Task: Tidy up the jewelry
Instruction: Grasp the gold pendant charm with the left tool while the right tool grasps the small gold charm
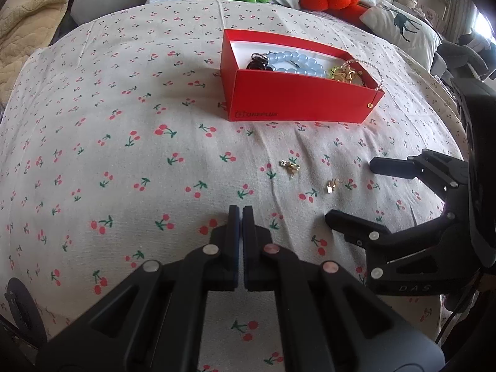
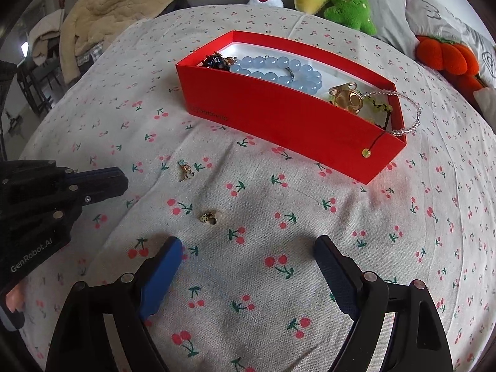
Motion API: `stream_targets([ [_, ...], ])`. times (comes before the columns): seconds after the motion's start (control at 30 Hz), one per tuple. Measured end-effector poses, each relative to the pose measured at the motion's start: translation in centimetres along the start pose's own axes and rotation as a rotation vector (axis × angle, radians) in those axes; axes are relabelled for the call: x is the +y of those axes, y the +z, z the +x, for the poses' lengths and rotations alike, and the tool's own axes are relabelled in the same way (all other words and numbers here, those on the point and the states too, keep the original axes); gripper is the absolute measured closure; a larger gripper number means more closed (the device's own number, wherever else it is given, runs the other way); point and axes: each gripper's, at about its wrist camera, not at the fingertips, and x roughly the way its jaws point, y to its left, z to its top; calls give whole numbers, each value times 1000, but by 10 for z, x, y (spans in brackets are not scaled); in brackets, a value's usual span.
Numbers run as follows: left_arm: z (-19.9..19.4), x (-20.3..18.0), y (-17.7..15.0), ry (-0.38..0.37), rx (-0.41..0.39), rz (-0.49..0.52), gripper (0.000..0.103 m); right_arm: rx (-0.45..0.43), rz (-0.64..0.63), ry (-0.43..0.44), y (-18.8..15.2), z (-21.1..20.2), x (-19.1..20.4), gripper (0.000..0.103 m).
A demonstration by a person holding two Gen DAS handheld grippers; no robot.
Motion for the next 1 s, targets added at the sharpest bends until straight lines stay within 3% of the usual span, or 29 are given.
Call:
stream_targets([
  [0.2,-2,7,-1,-3,3,-16,101,-23,-19,2,7,0,8,50],
  [0.37,-1,7,0,-6,4,-18,101,-26,-40,27,7,-2,10,92],
  [0.73,-1,-4,4,-43,-25,8,100,-42,-31,44,3,-12,3,92],
  [1.0,18,-34,16,-98,15,54,82,-43,23,28,0,-19,-16,92],
])
